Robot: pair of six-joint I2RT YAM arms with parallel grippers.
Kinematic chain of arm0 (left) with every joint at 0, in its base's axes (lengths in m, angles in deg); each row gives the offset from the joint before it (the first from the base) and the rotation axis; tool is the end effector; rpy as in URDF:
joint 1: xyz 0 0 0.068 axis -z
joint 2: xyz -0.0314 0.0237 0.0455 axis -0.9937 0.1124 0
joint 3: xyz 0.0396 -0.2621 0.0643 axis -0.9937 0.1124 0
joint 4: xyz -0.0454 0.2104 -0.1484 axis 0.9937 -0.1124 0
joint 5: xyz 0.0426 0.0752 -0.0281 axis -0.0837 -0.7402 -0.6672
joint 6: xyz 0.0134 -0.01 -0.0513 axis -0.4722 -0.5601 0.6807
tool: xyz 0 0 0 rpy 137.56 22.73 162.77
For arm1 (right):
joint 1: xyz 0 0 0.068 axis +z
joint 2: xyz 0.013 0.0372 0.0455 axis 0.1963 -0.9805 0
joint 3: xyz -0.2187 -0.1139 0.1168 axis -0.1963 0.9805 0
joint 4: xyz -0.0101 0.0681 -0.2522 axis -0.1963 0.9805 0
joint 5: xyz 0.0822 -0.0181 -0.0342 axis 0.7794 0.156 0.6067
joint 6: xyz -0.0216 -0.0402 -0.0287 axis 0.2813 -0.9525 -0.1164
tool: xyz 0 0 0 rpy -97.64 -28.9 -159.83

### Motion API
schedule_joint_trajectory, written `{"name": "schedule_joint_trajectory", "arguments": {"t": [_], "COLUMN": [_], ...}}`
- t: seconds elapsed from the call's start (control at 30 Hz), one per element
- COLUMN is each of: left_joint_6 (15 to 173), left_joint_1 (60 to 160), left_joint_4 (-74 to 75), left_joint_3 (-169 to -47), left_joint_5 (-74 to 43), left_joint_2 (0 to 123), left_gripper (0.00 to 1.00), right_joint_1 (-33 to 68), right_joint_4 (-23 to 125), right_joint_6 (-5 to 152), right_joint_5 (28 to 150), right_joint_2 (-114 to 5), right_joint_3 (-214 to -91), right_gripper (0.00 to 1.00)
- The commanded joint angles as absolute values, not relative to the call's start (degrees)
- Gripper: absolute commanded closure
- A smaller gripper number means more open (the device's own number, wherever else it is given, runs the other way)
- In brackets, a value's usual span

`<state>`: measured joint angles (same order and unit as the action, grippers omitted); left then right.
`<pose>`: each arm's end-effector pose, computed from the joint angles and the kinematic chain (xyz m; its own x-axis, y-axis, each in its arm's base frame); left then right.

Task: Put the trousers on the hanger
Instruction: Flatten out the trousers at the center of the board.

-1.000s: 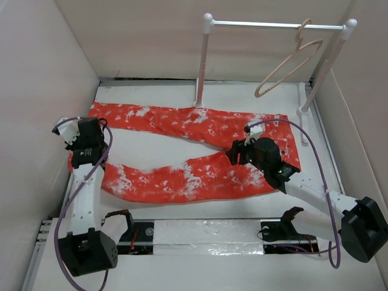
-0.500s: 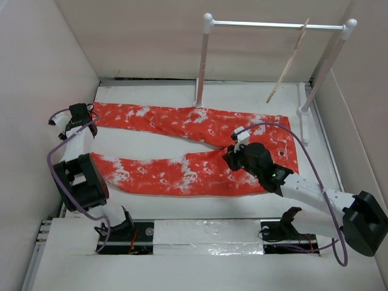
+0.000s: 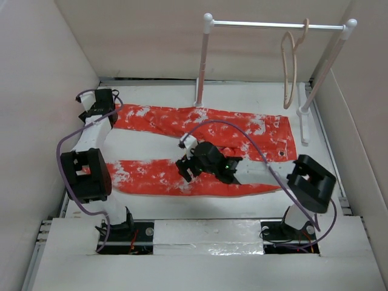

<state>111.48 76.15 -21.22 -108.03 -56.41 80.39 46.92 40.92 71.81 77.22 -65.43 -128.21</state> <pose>0.3623 0.0663 0.2705 -0.3334 -0.4547 -0.8259 -0.7618 0.6461 -0.0482 0.1853 0.2942 0.2091 -0.3398 -0.3824 -0.8593 -0.7866 0.6164 0.0367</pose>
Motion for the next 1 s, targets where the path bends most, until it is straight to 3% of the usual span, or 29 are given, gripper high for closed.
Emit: {"name": "schedule_joint_trajectory", "arguments": {"t": [0.0, 0.2, 0.4, 0.6, 0.73, 0.83, 0.93, 0.97], "left_joint_6": [111.7, 111.8, 112.5, 110.0, 108.8, 108.5, 108.6, 108.6], "left_joint_1": [76.4, 76.4, 79.2, 81.3, 83.3, 83.3, 83.3, 83.3], "left_joint_4": [-20.4, -14.8, -8.1, -6.4, -6.3, -6.9, -6.8, -6.9], "left_joint_3": [-107.4, -100.0, -93.1, -87.6, -86.0, -86.4, -86.2, -86.1], "left_joint_5": [-51.6, -35.1, -20.4, -22.9, -26.1, -24.9, -24.2, -24.2], "left_joint_2": [74.7, 57.0, 35.7, 25.7, 25.0, 25.7, 25.4, 25.0], "left_gripper": [0.46, 0.52, 0.64, 0.65, 0.64, 0.64, 0.64, 0.64], "right_joint_1": [47.0, 48.9, 50.1, 51.8, 51.8, 52.3, 52.9, 52.9], "right_joint_4": [39.2, 39.7, 45.6, 56.6, 58.9, 60.0, 59.6, 59.0], "right_joint_6": [70.3, 70.5, 72.4, 73.4, 75.4, 75.7, 74.2, 74.0], "right_joint_5": [80.0, 88.6, 92.3, 91.7, 92.1, 95.2, 95.1, 95.6], "right_joint_2": [-73.5, -88.5, -103.3, -118.0, -123.5, -124.9, -122.7, -121.8], "right_joint_3": [-139.4, -154.4, -174.5, -198.7, -205.6, -206.6, -204.9, -203.2], "right_gripper": [0.19, 0.19, 0.2, 0.18, 0.17, 0.27, 0.61, 0.8]}}
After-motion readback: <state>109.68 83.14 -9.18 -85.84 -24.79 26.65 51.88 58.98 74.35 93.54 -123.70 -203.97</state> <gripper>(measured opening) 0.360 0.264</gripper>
